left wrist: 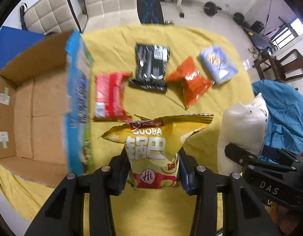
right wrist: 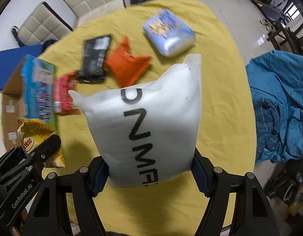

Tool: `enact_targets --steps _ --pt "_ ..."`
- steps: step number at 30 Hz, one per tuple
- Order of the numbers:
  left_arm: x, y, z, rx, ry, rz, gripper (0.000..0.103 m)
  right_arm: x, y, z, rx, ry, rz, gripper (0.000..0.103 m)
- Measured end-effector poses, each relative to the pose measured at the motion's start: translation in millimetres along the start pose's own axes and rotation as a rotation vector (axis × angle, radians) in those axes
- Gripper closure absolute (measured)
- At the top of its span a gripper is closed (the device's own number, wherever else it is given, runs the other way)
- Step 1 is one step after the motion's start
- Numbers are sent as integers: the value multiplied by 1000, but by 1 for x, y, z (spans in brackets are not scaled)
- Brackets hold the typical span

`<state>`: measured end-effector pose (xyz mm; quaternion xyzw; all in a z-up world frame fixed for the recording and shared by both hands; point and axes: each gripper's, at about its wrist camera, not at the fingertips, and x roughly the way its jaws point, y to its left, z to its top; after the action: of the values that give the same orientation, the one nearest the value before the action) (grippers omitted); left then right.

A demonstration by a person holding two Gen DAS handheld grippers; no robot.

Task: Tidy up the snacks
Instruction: 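Carry both held bags over the cardboard box and lower them inside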

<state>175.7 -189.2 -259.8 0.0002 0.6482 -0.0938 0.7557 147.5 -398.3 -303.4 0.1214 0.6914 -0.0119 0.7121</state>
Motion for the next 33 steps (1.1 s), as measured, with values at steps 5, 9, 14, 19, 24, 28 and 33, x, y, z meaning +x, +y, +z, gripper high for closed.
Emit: enact_targets --steps 5,9,14,19,24,28,33 --pt "-54 32 4 -15 -60 -28 63 -50 37 -11 -31 -66 63 28" --pt "-81 74 20 -31 -101 -44 63 -76 82 -15 -74 -108 101 28" --pt "-97 139 32 -75 -118 -40 63 -93 156 -19 -125 -123 162 28" --pt "-89 208 48 -129 -86 -55 62 -81 229 -5 -170 -97 185 28" --pt "-58 272 76 -179 -31 -83 62 -36 298 24 -204 -67 172 28" --pt "-18 303 94 -174 50 -144 62 10 334 46 -219 -30 109 28" --pt "35 323 111 -186 157 -216 61 66 359 73 -225 27 21 27"
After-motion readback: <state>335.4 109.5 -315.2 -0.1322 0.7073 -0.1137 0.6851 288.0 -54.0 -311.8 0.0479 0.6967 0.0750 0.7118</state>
